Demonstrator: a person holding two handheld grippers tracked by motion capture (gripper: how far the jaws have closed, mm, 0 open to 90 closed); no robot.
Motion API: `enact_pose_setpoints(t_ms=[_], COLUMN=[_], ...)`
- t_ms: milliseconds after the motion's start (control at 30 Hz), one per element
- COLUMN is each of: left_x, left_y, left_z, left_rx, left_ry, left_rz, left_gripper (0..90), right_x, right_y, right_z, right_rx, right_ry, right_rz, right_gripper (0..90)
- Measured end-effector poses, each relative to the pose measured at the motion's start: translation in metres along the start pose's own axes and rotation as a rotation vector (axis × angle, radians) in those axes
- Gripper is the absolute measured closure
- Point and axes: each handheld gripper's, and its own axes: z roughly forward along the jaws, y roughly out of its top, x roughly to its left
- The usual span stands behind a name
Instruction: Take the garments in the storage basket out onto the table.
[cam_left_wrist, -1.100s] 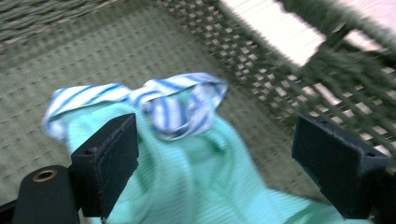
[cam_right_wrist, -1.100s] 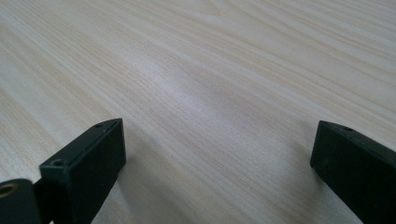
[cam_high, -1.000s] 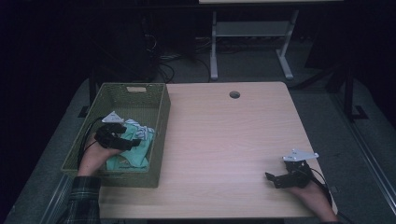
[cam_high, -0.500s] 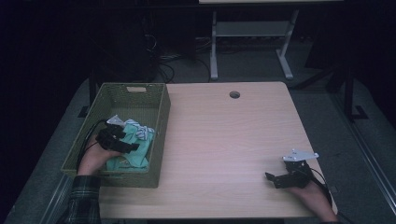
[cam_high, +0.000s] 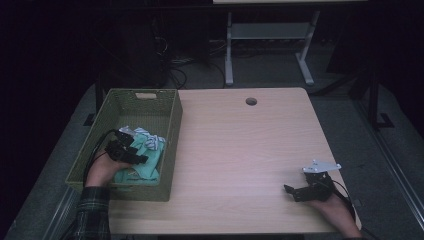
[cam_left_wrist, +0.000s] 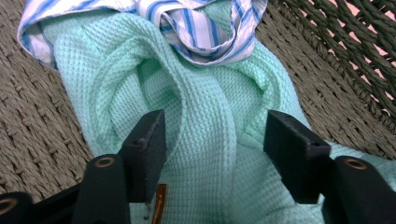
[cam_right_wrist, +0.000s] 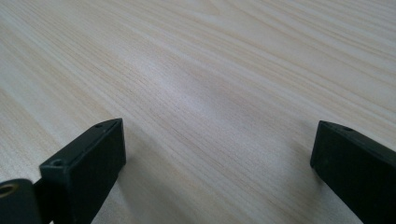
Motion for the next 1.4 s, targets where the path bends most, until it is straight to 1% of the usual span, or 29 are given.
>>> enact_pose_setpoints(t_ms=[167,200,233,267,333,400,433,533,667,733,767,867,933,967,1133,1233,1333,1400], left_x=[0.001,0.001,0.000,0.000,0.000,0.001,0.001,0.001,0.001,0.001,0.002,0.002,0.002,0.002,0.003,0.004,0.004,0.005], left_y=[0.000,0.000,0.000,0.001,0.001,0.001,0.001,0.002,0.002,0.002,0.002,0.002,0.002,0.001,0.001,0.001,0.001,0.001], left_z=[0.000,-0.001,-0.001,-0.002,-0.003,-0.004,-0.005,-0.008,-0.012,-0.014,-0.016,-0.019,-0.022,-0.023,-0.032,-0.037,-0.043,-0.047], left_rx=[0.012,0.013,0.019,0.021,0.014,0.018,0.016,0.005,-0.036,-0.053,-0.059,-0.084,-0.109,-0.131,-0.200,-0.245,-0.301,-0.323], left_ry=[-0.005,-0.006,-0.002,-0.001,-0.011,-0.015,-0.017,-0.021,-0.038,-0.045,-0.055,-0.072,-0.085,-0.094,-0.108,-0.122,-0.139,-0.148], left_rz=[-0.010,-0.013,-0.012,-0.009,-0.012,-0.018,-0.024,-0.036,-0.044,-0.040,-0.032,-0.037,-0.038,-0.042,-0.040,-0.050,-0.065,-0.066], left_gripper=[50.4,55.3,58.2,66.8,75.3,83.8,86.4,87.4,87.6,87.6,87.7,87.6,87.7,87.7,87.8,87.8,87.9,87.9], right_x=[0.000,0.000,0.000,0.000,0.000,0.000,0.000,0.000,0.000,0.000,0.000,0.000,0.000,0.000,0.000,0.000,0.000,0.000], right_y=[0.000,0.000,0.000,0.000,0.000,0.000,0.000,0.000,0.000,0.000,0.000,0.000,0.000,0.000,0.000,0.000,0.000,0.000], right_z=[0.000,0.000,0.000,0.000,0.000,0.000,0.000,0.000,0.000,0.000,0.000,0.000,0.000,0.000,0.000,0.000,0.000,0.000], right_rx=[0.000,0.000,0.000,-0.001,0.000,0.000,0.000,0.000,0.000,0.000,0.001,0.000,0.001,0.001,0.000,0.000,0.001,0.001], right_ry=[0.000,0.000,0.000,0.000,0.000,0.000,0.000,0.000,0.000,0.000,0.000,0.000,0.000,0.000,0.001,0.000,0.000,0.001], right_rz=[0.001,0.002,0.001,0.001,0.001,0.000,0.000,0.000,0.000,-0.001,-0.001,-0.001,-0.001,-0.001,-0.001,-0.001,-0.001,-0.001], right_gripper=[3.1,3.1,3.1,3.1,3.1,3.1,3.1,3.1,3.1,3.1,3.1,3.1,3.1,3.1,3.1,3.1,3.1,3.1])
